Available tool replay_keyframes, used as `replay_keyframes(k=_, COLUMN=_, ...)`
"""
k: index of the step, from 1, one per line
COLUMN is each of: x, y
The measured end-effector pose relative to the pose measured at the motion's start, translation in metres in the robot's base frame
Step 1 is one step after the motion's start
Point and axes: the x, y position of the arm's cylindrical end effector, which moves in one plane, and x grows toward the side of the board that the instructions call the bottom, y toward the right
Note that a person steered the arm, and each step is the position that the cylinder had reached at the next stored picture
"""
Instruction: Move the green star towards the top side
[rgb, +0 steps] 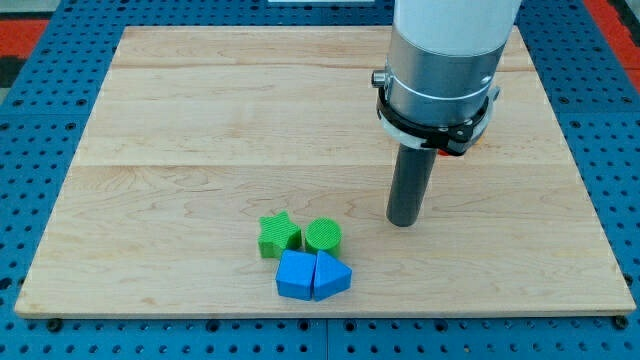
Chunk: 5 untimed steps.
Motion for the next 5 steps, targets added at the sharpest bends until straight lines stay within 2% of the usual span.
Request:
replay_keyframes(k=1, x=0.017, y=0.023)
replay_keyframes(k=2, x=0.071, y=0.035)
replay_keyframes(k=3, x=0.099, y=-0.017)
replay_keyframes(k=4, x=0.098, y=-0.095)
replay_keyframes(k=5, x=0.079, y=-0.118)
